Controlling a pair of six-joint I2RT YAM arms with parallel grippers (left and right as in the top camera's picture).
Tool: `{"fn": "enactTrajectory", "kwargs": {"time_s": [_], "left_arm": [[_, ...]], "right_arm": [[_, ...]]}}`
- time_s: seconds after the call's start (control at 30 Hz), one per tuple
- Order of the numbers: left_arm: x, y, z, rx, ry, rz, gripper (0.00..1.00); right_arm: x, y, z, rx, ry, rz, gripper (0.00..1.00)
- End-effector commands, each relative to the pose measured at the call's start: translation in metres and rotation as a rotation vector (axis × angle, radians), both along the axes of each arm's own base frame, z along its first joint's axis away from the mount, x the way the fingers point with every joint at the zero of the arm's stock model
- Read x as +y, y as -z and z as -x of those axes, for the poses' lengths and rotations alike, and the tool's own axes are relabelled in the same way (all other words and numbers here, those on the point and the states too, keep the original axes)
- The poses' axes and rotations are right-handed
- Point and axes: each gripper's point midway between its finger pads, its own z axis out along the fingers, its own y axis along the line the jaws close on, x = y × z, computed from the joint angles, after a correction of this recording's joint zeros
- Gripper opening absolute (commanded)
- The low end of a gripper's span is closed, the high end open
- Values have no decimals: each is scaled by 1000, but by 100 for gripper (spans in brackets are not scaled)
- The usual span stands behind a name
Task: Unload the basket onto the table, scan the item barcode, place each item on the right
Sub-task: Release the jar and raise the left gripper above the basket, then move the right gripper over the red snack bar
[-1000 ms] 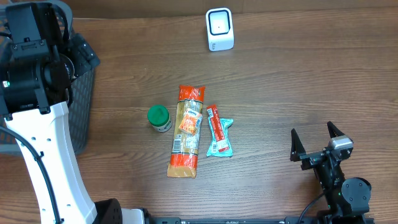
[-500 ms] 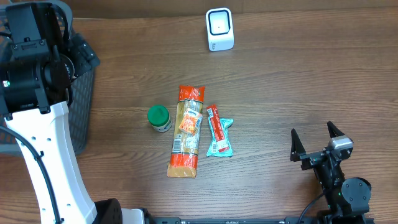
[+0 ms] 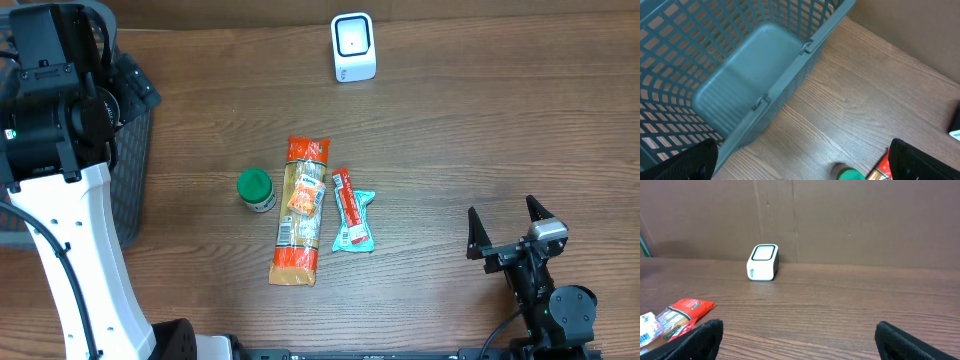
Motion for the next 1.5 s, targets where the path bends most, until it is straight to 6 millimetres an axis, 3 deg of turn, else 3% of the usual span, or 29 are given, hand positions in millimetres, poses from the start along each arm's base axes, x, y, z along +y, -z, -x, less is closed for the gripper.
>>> {"fn": "enactTrajectory", "kwargs": {"time_s": [0.0, 0.13, 0.27, 0.4, 0.5, 0.6, 0.83, 1.03, 1.2, 1.33, 1.4, 1.47], "left_arm": [[4, -2, 0, 4, -8, -18, 100], [4, -2, -1, 4, -8, -18, 100], [4, -2, 0, 4, -8, -18, 100], [4, -2, -1, 3, -8, -18, 100], [4, -2, -1, 3, -8, -18, 100], [4, -2, -1, 4, -8, -18, 100], [4, -2, 0, 3, -8, -18, 100], [4, -2, -1, 3, -8, -18, 100], [4, -2, 0, 4, -8, -18, 100], [4, -2, -1, 3, -8, -18, 100], [4, -2, -1, 3, -8, -18, 100], [4, -2, -1, 4, -8, -18, 100]], "right_arm": [[-1, 3, 0, 1, 7, -8, 100], [1, 2, 0, 0, -6, -13, 100], [17, 0, 4, -4, -100, -21, 100], [23, -2, 6, 26, -134, -156, 100], [38, -6, 13, 30, -231, -168, 100], [40, -28, 18, 15, -250, -239, 100], [38, -116, 32, 35, -250, -263, 100], [39, -153, 28, 266, -223, -191, 100], [41, -149, 19, 504, -203, -188, 100], [51, -128, 20, 656, -254, -206, 100], [59, -116, 24, 725, -303, -206, 84], [61, -103, 24, 788, -307, -205, 58]]}}
